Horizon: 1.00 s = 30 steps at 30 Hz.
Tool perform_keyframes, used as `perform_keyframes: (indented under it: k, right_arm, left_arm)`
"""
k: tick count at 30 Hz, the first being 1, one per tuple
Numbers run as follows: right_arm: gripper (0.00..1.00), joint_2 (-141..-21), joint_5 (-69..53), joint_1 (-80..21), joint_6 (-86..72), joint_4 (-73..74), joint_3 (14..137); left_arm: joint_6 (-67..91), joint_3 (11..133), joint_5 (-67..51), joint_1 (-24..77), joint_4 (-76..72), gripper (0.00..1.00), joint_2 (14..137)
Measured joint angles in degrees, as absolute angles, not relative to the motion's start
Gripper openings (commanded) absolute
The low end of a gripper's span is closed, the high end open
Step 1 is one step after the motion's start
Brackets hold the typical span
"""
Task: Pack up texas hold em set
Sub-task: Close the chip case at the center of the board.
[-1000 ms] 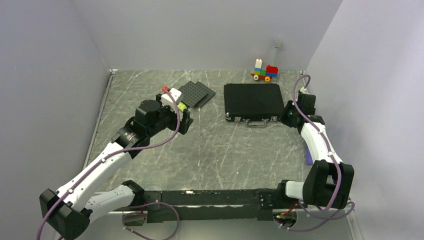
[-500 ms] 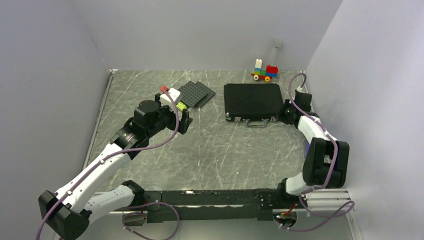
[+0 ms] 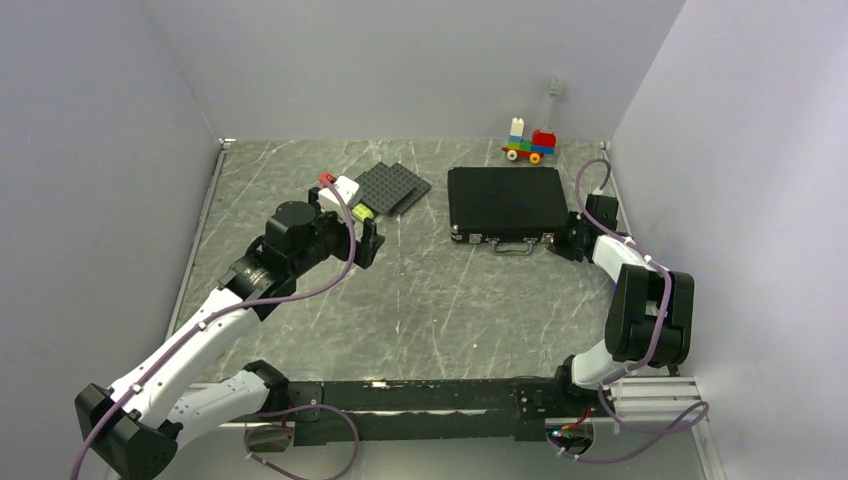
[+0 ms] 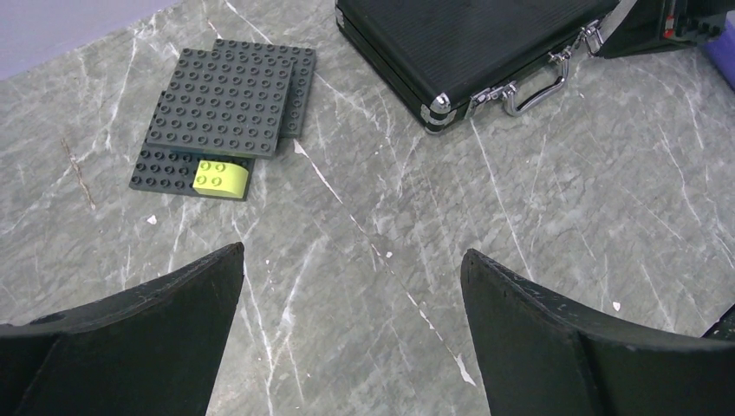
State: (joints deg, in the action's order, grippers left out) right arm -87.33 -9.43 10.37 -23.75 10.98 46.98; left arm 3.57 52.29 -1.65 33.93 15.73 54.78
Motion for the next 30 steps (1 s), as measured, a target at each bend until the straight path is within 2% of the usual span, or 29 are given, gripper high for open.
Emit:
perform_keyframes:
  k: [8,15,24,30]
  right_arm:
    - [0.17,-87.26,-9.15,10.44,-23.9,11.18,46.04]
    - [0.17,-82.13,-7.75,10.41,-22.87,11.88,45.69]
    - [0.15,-90.91,-7.75,10.46,-22.41,11.53,46.33]
    - [0.15,-86.94,-7.29,10.46,-22.57,12.99,46.3]
  left_arm:
    - [3.57,52.29,-1.65,33.93,15.73,0.99,54.08]
    - [3.57,52.29,-1.65,33.93,15.75,0.99,54.06]
    - [3.51,52.29,-1.61,33.93,15.75,0.99,53.71]
    - [3.38,52.27,-1.61,33.93,15.75,0.99,53.71]
